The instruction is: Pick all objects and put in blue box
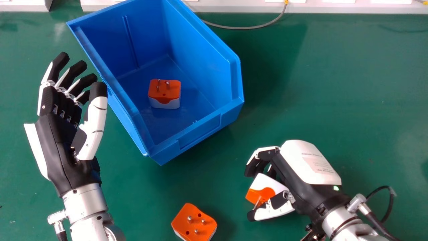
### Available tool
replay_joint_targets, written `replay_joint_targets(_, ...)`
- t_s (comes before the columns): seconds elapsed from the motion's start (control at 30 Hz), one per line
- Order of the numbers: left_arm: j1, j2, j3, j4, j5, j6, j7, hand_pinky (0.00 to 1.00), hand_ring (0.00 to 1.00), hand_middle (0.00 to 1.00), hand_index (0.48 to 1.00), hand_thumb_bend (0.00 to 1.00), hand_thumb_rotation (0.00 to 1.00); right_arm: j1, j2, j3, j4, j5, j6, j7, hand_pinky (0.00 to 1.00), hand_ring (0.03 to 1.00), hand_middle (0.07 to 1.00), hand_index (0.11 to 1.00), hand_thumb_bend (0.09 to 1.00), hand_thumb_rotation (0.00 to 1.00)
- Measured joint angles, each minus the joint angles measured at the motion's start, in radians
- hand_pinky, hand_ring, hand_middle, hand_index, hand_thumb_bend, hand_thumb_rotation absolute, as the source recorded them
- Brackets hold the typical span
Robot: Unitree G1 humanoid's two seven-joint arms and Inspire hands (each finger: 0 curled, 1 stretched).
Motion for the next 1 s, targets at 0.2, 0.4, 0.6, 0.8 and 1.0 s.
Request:
replay_joint_targets(0.2,0.0,0.0,0.001,0.001,0.0,0.003,0.0,0.65,0.71,0.77,0.81,0.65,0.41,0.004,-0.002,-0.001,0.001,-0.002,-0.012,-0.015,0.33,0.43,0.522,0.51,0.501,0.0)
replay_joint_targets(0.4,-0.001,0.001,0.004,0.003,0.0,0.003,0.001,0.65,0.71,0.77,0.811,0.65,0.41,0.037,0.006,-0.004,-0.019,-0.011,-0.032,-0.079,0.33,0.425,0.514,0.512,0.498,0.0)
replay_joint_targets(0.6,-0.012,0.003,0.008,0.015,-0.003,0.003,-0.006,0.65,0.71,0.77,0.812,0.65,0.41,0.076,0.032,-0.016,-0.079,-0.034,-0.095,-0.231,0.32,0.418,0.503,0.52,0.496,0.0)
replay_joint_targets(0.8,-0.03,0.005,0.011,0.038,-0.002,0.003,-0.008,0.65,0.71,0.77,0.811,0.65,0.41,0.087,0.074,-0.023,-0.112,-0.062,-0.167,-0.381,0.31,0.412,0.494,0.508,0.496,0.0)
replay_joint_targets(1.0,-0.043,0.008,0.012,0.051,-0.002,0.002,-0.008,0.65,0.71,0.77,0.811,0.66,0.42,0.089,0.087,-0.023,-0.119,-0.09,-0.208,-0.424,0.31,0.424,0.495,0.486,0.497,0.0)
